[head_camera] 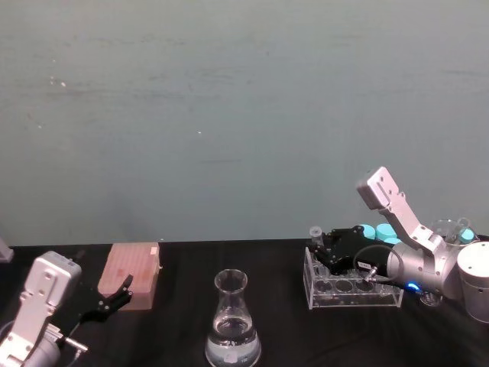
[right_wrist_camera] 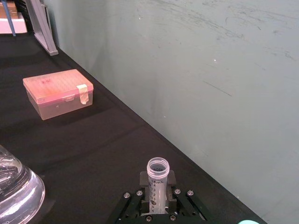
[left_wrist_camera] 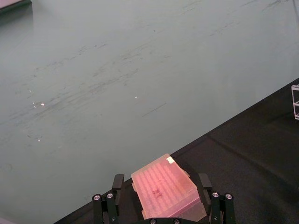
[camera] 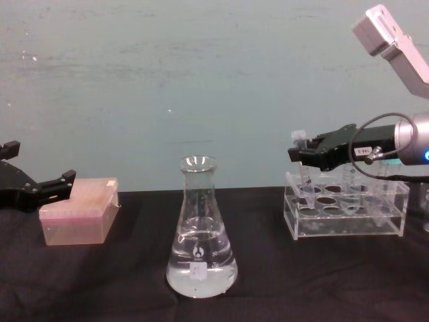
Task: Pour the liquid from the test tube into the beaker using one hand.
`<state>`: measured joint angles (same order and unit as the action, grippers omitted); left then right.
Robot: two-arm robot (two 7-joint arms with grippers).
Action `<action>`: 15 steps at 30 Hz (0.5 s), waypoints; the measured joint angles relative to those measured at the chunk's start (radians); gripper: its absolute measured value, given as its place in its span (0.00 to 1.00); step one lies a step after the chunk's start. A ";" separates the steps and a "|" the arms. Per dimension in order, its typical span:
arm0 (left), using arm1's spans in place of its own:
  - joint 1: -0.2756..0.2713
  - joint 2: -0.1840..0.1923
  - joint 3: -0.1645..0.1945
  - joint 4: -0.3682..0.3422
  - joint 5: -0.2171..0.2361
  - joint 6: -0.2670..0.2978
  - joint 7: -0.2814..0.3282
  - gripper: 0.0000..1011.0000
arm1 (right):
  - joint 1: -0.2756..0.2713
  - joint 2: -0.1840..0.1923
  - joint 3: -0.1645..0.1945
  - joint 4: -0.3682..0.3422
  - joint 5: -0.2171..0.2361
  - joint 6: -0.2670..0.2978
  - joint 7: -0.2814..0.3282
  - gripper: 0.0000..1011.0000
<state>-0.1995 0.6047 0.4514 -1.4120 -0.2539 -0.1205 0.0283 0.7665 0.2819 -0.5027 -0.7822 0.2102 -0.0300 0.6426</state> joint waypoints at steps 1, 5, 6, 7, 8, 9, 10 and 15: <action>0.000 0.000 0.000 0.000 0.000 0.000 0.000 0.99 | 0.000 0.000 0.000 0.000 0.000 0.000 0.000 0.20; 0.000 0.000 0.000 0.000 0.000 0.000 0.000 0.99 | 0.000 0.000 0.000 -0.001 0.000 0.001 0.000 0.22; 0.000 0.000 0.000 0.000 0.000 0.000 0.000 0.99 | 0.000 0.000 0.000 -0.001 0.000 0.001 0.000 0.23; 0.000 0.000 0.000 0.000 0.000 0.000 0.000 0.99 | 0.000 0.000 0.000 -0.001 0.000 0.001 0.000 0.28; 0.000 0.000 0.000 0.000 0.000 0.000 0.000 0.99 | 0.000 0.001 0.000 -0.001 0.000 0.001 0.000 0.31; 0.000 0.000 0.000 0.000 0.000 0.000 0.000 0.99 | 0.000 0.001 0.000 -0.001 0.000 0.001 0.000 0.31; 0.000 0.000 0.000 0.000 0.000 0.000 0.000 0.99 | 0.000 0.001 0.000 -0.001 0.000 0.001 0.000 0.37; 0.000 0.000 0.000 0.000 0.000 0.000 0.000 0.99 | -0.001 0.001 0.000 -0.002 0.001 0.001 0.000 0.54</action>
<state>-0.1995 0.6047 0.4514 -1.4120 -0.2539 -0.1205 0.0283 0.7657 0.2824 -0.5027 -0.7838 0.2107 -0.0287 0.6425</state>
